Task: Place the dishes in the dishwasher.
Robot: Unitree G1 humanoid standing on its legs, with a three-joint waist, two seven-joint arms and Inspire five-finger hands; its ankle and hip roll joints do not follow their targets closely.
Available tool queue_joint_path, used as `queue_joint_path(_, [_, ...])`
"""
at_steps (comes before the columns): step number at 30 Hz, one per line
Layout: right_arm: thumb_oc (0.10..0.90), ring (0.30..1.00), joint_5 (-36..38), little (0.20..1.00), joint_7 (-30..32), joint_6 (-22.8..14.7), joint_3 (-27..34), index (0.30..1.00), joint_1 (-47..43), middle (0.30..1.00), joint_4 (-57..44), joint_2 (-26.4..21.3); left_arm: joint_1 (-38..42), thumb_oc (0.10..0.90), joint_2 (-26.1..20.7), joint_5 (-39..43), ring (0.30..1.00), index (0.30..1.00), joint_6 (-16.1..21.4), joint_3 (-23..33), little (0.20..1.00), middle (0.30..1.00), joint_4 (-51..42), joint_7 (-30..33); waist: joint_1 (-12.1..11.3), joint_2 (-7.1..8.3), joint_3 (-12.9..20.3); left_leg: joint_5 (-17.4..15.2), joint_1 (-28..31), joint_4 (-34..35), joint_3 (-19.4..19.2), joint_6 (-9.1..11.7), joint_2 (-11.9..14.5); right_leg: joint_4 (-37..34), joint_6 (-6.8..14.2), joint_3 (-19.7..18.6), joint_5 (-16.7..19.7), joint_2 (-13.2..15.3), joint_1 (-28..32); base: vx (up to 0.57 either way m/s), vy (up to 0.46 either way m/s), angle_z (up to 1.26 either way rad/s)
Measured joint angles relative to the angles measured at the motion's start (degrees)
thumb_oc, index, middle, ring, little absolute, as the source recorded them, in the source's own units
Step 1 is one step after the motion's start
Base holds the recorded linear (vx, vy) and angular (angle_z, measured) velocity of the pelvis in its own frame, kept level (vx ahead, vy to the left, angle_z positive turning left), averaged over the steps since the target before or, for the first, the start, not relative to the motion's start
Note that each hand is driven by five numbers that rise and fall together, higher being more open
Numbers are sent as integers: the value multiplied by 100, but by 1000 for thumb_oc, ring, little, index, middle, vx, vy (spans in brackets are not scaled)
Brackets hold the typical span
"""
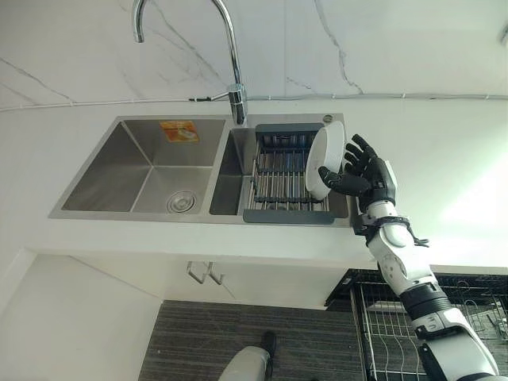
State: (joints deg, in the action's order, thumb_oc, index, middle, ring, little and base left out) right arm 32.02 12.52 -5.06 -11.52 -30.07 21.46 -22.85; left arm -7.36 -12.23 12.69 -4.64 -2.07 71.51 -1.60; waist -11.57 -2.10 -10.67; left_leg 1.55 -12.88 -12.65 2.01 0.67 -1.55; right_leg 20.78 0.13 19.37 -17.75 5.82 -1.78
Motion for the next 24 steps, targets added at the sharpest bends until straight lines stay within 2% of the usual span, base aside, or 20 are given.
queue_joint_path(19, [800,900,21,900,-92,35,-32,900,-158,900,14,57,86,800,-1,-8,900,900,-19,-5,900,900,-12,4,-31,-30,-128,0,2,-19,77,0,-28,-42,3,75,3,2,43,0,0,1])
queue_joint_path(20, [711,766,21,766,-92,44,-72,766,-158,766,14,57,96,800,-3,-8,900,900,-22,-5,900,900,-12,6,-39,-30,-128,0,3,-22,77,0,-27,-41,4,74,4,2,45,0,0,0])
queue_joint_path(21, [400,300,20,300,-93,47,-108,300,-158,300,14,57,104,800,-2,-7,900,900,-22,-6,900,900,-14,6,-50,-30,-128,0,5,-23,77,0,-27,-40,3,74,4,2,47,0,0,0])
queue_joint_path(24, [400,300,7,300,-89,42,-120,300,-267,300,236,56,136,800,-6,-7,900,900,-20,-52,900,900,-8,9,-111,-29,-127,0,21,-36,87,0,-28,-39,3,81,4,1,75,0,-2,1])
